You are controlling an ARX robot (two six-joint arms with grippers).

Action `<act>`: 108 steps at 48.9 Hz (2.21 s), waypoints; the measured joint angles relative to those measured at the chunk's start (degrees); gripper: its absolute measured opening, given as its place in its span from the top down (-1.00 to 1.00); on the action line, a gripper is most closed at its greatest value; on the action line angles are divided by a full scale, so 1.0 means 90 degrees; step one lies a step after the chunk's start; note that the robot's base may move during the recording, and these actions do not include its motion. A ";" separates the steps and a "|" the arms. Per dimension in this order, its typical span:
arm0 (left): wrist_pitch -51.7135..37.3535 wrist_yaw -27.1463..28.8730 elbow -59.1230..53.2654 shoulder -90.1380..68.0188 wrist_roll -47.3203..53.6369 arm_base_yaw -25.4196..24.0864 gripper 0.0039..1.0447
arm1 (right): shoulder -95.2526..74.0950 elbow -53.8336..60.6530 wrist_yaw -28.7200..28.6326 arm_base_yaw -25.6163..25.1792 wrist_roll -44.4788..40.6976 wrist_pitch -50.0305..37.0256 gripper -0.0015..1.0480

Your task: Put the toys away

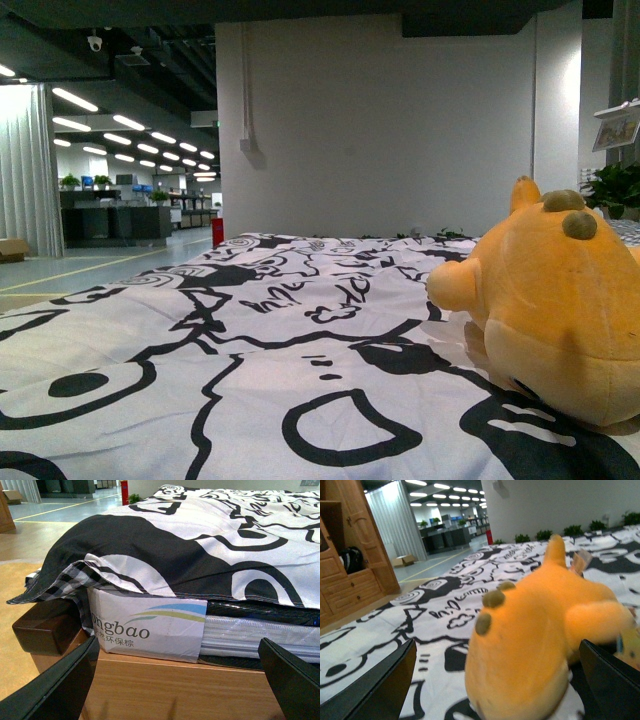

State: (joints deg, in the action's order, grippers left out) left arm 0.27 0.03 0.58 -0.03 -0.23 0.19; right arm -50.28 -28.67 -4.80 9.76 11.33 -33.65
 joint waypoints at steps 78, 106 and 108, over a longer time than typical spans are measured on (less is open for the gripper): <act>0.0000 0.0000 0.0000 0.0000 0.0000 0.0000 -0.89 | -0.3283 -0.1222 0.1892 0.0770 -0.1501 -0.0379 -0.40; 0.0000 0.0000 0.0000 0.0000 0.0000 0.0000 -0.89 | 0.0117 -0.0333 -0.0325 -0.0233 -0.0136 0.1401 0.83; 0.0000 0.0000 0.0000 0.0000 0.0000 0.0000 -0.89 | 0.0381 -0.0236 -0.0493 -0.0381 -0.0027 0.1537 0.84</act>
State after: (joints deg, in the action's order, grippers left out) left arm 0.27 0.03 0.58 -0.03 -0.23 0.19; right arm -46.85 -30.79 -9.23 6.33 11.09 -19.81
